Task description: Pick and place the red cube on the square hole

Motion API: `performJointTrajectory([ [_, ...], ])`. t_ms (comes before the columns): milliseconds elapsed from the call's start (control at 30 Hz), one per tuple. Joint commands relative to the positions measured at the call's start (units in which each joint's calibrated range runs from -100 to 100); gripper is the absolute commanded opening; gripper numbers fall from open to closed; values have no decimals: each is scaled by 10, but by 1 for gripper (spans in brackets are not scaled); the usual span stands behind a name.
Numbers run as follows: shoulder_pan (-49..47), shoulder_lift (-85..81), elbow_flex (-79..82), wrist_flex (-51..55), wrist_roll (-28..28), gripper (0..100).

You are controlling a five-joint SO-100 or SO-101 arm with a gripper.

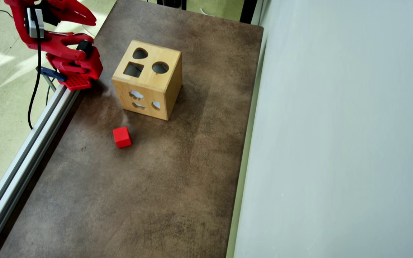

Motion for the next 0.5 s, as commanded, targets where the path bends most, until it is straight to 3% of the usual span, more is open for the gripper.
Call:
performJointTrajectory([
  [0,63,94,-67,6,5,6],
  [133,148,139,-73,6,18,6],
  [467,293,239,-64,6,174,6],
])
